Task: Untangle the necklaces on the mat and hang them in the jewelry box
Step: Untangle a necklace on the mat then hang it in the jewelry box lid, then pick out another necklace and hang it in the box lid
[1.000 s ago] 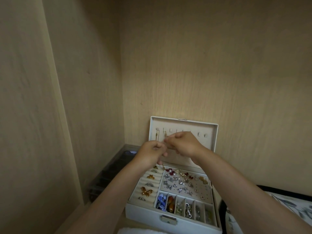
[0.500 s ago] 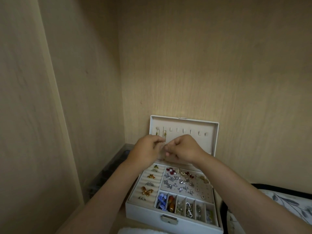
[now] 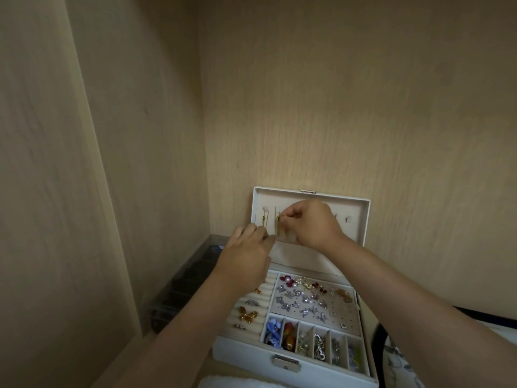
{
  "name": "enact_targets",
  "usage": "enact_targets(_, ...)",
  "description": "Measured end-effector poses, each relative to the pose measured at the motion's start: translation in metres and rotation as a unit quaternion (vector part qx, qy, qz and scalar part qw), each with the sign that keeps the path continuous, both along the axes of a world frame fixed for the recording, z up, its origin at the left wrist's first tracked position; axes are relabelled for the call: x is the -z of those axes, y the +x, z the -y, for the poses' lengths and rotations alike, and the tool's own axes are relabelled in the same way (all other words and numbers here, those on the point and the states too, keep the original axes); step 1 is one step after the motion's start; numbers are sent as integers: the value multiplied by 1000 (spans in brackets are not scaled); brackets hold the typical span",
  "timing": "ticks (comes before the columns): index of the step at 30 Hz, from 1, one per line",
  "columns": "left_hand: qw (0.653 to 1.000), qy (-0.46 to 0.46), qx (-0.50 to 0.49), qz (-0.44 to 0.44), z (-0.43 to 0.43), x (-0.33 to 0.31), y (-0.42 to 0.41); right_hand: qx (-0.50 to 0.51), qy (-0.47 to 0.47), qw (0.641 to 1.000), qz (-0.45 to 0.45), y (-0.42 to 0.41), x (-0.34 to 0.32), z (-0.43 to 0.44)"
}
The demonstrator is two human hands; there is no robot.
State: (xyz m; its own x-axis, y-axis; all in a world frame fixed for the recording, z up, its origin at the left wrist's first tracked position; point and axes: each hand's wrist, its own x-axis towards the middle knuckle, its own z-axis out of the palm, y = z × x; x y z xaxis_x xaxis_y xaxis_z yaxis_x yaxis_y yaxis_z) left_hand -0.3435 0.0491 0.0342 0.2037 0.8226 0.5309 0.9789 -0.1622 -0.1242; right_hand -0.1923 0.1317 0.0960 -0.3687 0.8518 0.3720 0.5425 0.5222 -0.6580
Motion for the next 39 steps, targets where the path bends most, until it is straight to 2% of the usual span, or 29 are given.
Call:
enact_targets(6,999,-6,18,33,-2,-1,-6,-7,61,991,116,-6,15,5)
enact_targets(12,999,-14,23,45,-3,-3,-10,6,165,958,235,3,27,11)
enact_targets(16,998,-37,10,40,0,-4,-7,-16,146,950,275,4,29,19)
enact_targets(20,996,-52,9,65,9,-10,3,-28,103,959,261,16,19,27)
enact_targets(23,993,-45,24,108,21,-19,23,-14,79,974,211,45,11,38)
enact_targets(27,976,-48,73,197,37,-28,68,4,43,987,152,107,9,54)
enact_targets(31,957,-88,107,256,42,-24,125,23,-7,990,140,185,19,74)
enact_targets(35,946,-116,151,264,41,-11,194,44,-58,988,137,266,30,88)
enact_targets(39,929,-181,178,269,39,3,258,86,-81,982,151,334,43,102)
